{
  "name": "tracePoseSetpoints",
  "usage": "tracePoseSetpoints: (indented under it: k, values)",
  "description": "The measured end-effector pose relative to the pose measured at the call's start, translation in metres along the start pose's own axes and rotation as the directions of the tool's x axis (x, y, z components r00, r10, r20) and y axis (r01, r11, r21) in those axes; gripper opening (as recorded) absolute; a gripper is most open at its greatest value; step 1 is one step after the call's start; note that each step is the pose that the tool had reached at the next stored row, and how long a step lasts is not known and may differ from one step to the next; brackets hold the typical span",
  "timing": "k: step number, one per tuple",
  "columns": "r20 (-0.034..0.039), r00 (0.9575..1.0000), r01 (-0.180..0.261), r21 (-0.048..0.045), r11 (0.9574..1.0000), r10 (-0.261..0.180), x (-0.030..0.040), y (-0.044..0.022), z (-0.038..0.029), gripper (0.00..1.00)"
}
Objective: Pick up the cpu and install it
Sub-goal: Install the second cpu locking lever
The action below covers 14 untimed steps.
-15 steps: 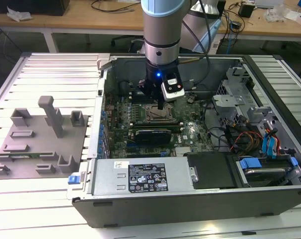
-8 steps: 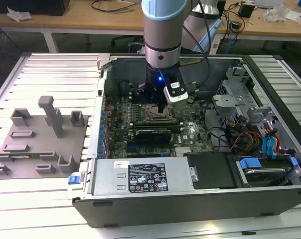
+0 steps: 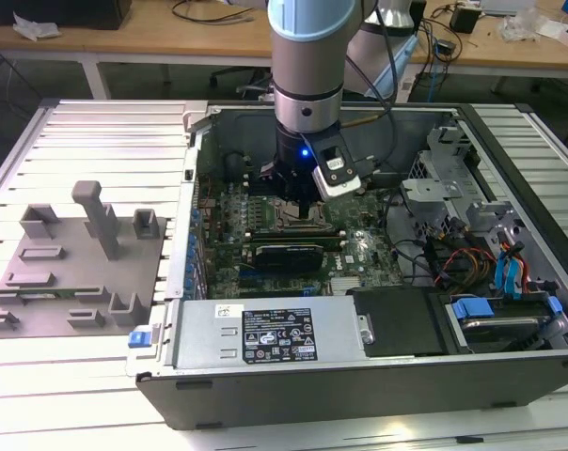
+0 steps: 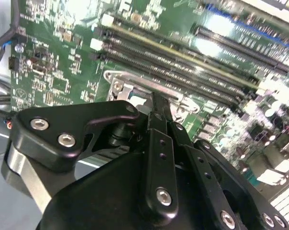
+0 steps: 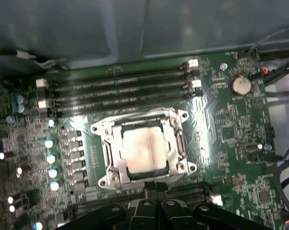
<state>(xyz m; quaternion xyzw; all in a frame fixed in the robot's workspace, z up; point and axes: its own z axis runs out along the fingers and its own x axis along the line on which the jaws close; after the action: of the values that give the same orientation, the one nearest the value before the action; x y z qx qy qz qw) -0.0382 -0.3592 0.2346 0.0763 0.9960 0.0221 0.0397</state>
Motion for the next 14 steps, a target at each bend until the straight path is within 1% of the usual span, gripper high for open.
tracePoseSetpoints:
  k: [1,2,8,9,10,14]
  values:
    - [-0.0001,1.0000,0.000,0.0002,1.0000,0.000,-0.0004,-0.0026,-0.0001,0.11]
    - [0.0000,1.0000,0.000,0.0001,1.0000,0.000,-0.0006,-0.0037,-0.0002,0.11]
    - [0.0000,1.0000,0.000,0.0001,1.0000,0.000,-0.0012,-0.0072,-0.0003,0.11]
    - [0.0000,1.0000,0.000,0.0000,1.0000,0.000,-0.0015,-0.0096,-0.0004,0.11]
    - [0.0000,1.0000,0.000,0.0000,1.0000,0.000,-0.0014,-0.0106,-0.0004,0.11]
    - [0.0003,1.0000,0.001,0.0000,1.0000,-0.001,0.0013,-0.0113,-0.0001,0.11]
